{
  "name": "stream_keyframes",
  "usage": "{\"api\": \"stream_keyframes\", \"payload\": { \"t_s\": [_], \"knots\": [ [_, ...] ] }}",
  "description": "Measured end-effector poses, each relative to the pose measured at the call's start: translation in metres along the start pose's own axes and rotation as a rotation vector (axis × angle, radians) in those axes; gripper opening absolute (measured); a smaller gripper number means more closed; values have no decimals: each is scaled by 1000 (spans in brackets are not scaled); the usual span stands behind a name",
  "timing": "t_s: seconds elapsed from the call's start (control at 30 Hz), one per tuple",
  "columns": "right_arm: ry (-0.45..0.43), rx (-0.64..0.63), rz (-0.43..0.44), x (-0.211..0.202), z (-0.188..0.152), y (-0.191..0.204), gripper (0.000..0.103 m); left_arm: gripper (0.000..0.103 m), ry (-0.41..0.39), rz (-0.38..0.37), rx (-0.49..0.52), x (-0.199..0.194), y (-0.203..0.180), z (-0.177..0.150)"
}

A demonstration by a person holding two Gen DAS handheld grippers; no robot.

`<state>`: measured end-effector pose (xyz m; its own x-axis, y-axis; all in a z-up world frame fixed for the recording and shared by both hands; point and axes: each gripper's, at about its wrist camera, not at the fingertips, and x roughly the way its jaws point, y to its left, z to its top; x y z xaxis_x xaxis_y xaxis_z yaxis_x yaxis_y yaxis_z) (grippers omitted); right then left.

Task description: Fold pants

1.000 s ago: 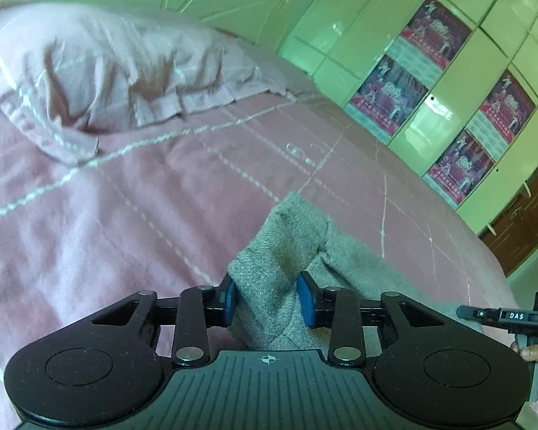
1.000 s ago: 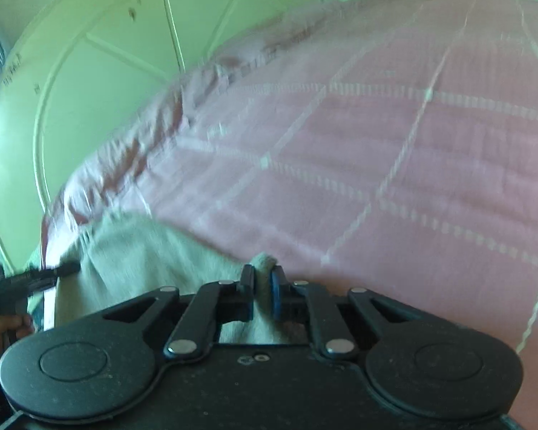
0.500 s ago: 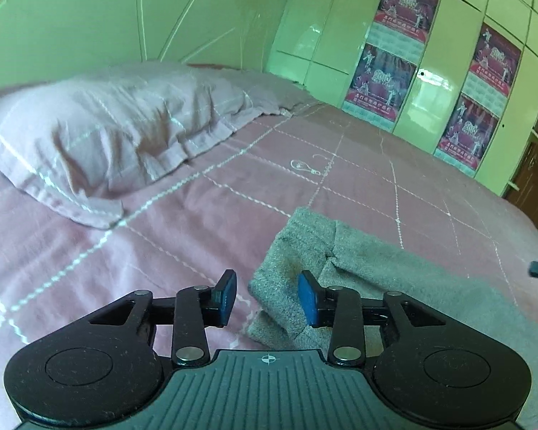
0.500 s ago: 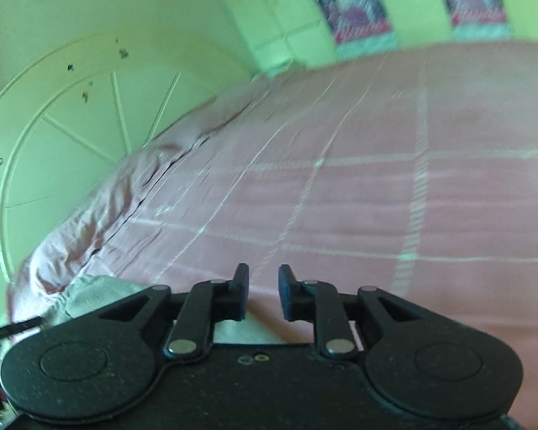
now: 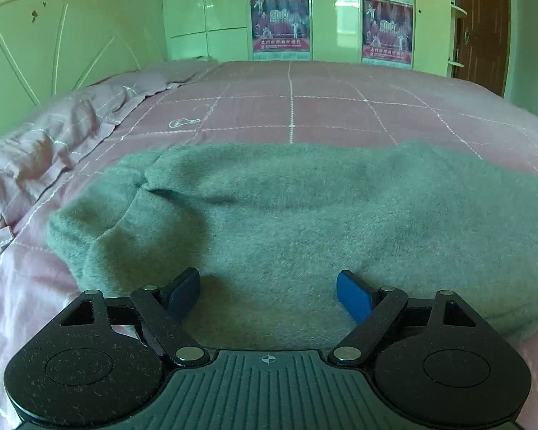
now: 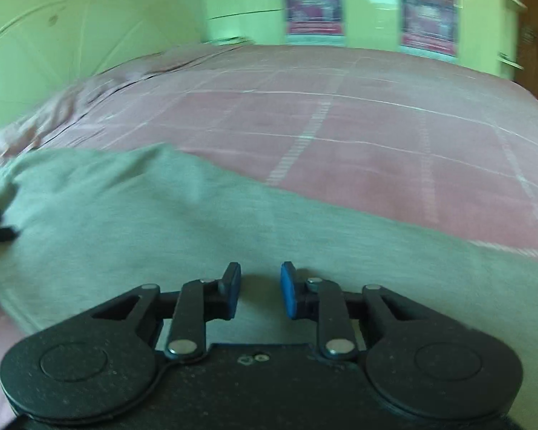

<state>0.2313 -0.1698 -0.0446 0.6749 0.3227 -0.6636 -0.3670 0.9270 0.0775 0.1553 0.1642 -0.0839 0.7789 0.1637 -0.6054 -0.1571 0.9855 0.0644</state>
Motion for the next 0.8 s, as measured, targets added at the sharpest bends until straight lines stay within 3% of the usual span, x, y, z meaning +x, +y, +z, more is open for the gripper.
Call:
{"api": "stream_keyframes", "payload": {
  "t_s": [0.07, 0.1, 0.17, 0.23, 0.3, 0.4, 0.57, 0.63, 0.7, 0.8],
  "knots": [
    [-12, 55, -111, -17, -5, -31, 9, 83, 8, 0, 2, -8, 4, 1],
    [-10, 82, -102, -25, -5, -43, 9, 83, 13, 2, 4, -12, 4, 5],
    [-37, 118, -71, -41, -5, -53, 28, 84, -29, 23, 10, -23, -1, 14],
    [-63, 79, -76, -47, -3, -44, 30, 84, -82, 12, 5, -26, -7, 31],
    [-77, 67, -37, -43, 5, -26, 30, 84, -102, -14, 4, -16, -13, 55],
    [-97, 48, 65, -20, 27, 22, 30, 84, -68, -28, 27, 16, -25, 82],
    [-40, -30, 217, 53, 65, 127, 26, 84, 69, 5, 52, 73, -9, 78],
    [27, -134, 211, 79, 65, 158, 26, 84, 57, -26, 79, 75, -1, 72],
    [81, -223, 120, 97, 57, 167, 25, 84, 59, -45, 95, 73, 1, 71],
    [66, -156, 39, 93, 61, 151, 25, 84, 41, -62, 103, 71, 4, 69]
  ]
}}
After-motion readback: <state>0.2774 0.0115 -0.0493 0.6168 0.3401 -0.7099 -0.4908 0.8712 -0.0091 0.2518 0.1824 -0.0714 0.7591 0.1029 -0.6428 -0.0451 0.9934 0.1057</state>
